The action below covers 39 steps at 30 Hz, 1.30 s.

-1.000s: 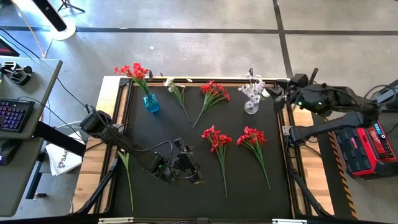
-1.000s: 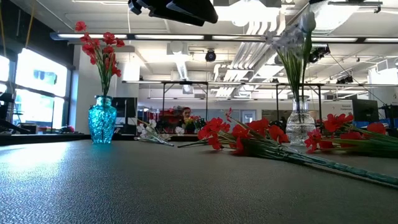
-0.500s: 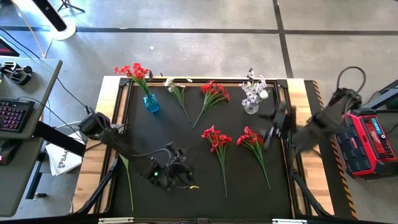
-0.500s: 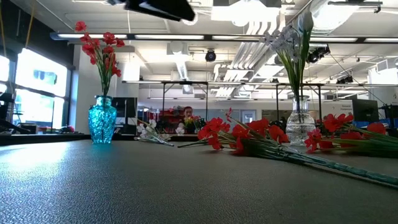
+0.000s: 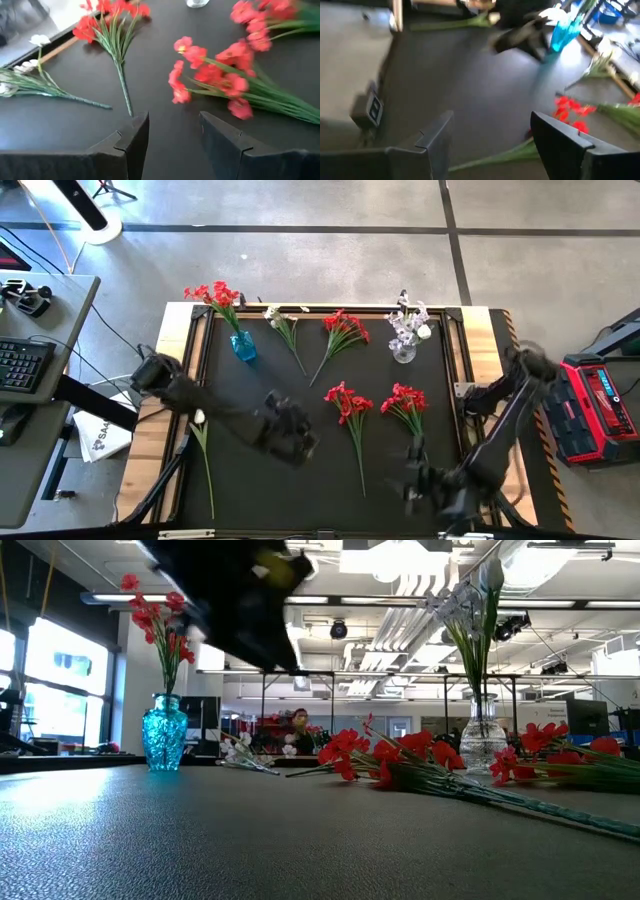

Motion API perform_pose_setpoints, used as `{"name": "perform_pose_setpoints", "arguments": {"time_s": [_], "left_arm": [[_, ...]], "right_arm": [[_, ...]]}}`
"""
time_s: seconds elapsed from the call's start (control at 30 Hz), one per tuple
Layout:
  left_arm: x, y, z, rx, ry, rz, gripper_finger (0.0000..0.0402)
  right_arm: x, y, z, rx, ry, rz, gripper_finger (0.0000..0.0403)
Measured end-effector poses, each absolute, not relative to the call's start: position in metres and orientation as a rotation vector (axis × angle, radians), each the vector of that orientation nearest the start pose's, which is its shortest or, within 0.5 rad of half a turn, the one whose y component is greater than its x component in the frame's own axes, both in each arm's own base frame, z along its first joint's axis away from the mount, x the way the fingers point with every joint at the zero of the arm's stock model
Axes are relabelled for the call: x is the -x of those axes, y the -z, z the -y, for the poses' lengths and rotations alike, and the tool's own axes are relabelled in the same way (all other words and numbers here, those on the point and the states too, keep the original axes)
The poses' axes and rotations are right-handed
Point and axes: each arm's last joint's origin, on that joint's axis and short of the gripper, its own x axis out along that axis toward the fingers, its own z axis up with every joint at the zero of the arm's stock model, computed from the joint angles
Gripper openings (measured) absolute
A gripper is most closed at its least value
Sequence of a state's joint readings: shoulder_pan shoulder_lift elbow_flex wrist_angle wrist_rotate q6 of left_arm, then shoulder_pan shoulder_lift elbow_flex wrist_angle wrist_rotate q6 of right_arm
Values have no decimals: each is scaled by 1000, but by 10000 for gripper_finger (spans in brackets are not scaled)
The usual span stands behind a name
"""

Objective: Sort flowers into vase by color
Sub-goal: Put the red flowers into the blue vase

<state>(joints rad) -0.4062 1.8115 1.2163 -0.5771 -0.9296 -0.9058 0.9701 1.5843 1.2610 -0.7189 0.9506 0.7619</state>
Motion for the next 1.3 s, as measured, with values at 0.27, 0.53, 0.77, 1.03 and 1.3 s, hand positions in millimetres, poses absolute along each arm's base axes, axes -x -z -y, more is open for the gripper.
{"name": "perform_pose_setpoints", "arguments": {"time_s": [0.27, 0.53, 0.77, 1.03, 1.3], "left_arm": [[-384, -184, 2, 170, -694, -729, 166], [-397, -165, -90, 283, -703, -655, 222], [-395, -130, -129, 341, -754, -696, 247], [-401, -101, -139, 338, -718, -699, 207], [-401, -106, -131, 243, -735, -724, 39]], "right_arm": [[-205, -227, -252, 147, 256, -792, 236], [-197, -227, -236, 185, 412, -775, 236], [-199, -229, -234, 192, 449, -708, 236], [-203, -229, -232, 172, 461, -702, 236], [-203, -229, -230, 206, 461, -717, 236]]}}
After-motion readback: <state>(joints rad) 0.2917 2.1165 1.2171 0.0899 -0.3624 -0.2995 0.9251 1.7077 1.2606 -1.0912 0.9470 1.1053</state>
